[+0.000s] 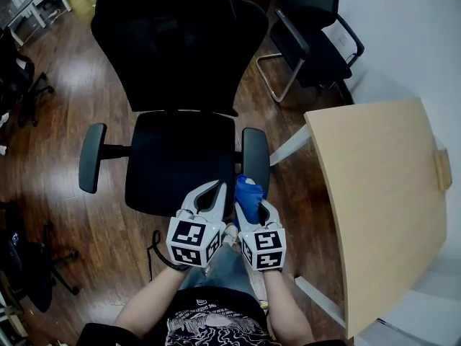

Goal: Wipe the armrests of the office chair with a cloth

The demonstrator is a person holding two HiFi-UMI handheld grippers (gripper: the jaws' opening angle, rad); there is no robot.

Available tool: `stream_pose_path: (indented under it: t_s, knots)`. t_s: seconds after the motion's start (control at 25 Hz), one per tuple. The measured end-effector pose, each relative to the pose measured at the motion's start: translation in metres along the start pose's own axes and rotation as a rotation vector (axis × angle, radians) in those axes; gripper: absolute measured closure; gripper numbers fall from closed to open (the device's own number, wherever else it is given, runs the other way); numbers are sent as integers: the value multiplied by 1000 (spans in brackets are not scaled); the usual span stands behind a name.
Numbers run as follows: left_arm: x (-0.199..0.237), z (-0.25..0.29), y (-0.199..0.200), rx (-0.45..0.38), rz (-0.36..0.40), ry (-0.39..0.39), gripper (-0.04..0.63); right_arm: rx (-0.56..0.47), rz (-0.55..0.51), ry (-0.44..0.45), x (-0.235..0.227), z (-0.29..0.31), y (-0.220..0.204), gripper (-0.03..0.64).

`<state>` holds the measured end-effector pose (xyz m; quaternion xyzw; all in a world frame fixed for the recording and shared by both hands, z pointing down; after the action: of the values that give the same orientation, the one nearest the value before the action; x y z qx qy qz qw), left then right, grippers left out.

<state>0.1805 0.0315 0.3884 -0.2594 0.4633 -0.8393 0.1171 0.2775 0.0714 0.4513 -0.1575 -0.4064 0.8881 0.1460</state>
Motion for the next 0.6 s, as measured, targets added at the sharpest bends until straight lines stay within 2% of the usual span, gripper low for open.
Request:
stream_pose_path:
  t_s: [0.32,0.6]
  knots:
    - [21,-9,5,-27,-38,47,591,146,-149,50,-8,32,20,469]
    - [27,-2,6,-30,-51,70,591,180,-294,139,-16,62,43,469]
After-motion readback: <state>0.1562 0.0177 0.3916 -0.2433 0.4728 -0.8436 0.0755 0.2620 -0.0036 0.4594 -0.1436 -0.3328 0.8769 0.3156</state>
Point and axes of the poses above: the fingertips, and each gripper's own axes: z forward along the fingers, x to its left, y out of its top, the point moved 4 cm from there along -z, backward along the fingers, and after that the axes turned 3 degrees about x, right-handed, at the moved point
